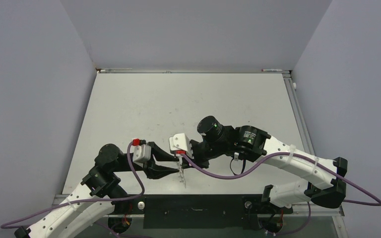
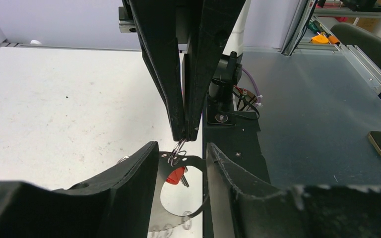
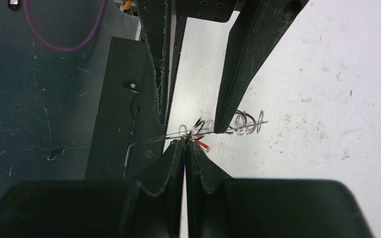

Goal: Put the keys on the keyring

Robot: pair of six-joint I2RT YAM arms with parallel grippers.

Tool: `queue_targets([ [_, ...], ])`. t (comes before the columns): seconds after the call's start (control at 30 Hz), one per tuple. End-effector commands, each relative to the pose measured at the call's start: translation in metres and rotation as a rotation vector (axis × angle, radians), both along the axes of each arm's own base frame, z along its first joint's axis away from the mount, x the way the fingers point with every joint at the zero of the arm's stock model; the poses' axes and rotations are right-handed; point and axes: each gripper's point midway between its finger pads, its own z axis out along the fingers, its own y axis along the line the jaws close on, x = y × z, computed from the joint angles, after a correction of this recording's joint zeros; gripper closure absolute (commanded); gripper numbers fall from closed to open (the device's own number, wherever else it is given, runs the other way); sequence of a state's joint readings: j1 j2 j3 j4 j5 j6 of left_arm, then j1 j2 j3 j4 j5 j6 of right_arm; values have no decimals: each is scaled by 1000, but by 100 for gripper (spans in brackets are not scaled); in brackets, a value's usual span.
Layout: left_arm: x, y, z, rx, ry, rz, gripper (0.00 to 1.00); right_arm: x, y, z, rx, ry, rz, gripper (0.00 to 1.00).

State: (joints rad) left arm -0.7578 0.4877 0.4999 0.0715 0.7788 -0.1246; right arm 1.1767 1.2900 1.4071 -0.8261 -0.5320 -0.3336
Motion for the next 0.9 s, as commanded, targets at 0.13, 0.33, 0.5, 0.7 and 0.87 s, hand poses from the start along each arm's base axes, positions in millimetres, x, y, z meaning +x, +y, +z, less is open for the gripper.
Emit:
queue_targets([
  [0.13,-1,-1,10,-29,-33,-8,77,1,12,42,162,-58,40,95],
  [0.33,-3,-1,11,-29,-42,-17,96,3,15,49,197,-72,40,95],
  [0.5,-10,9,26,-66,-112,-3,100,5,18,47,219,-70,27,95],
  [0.7,2,20,36,-100,-165,113,100,19,8,56,337,-105,-92,64],
  [0.87,4,21,38,-100,-166,123,100,21,-3,53,448,-83,-154,55],
])
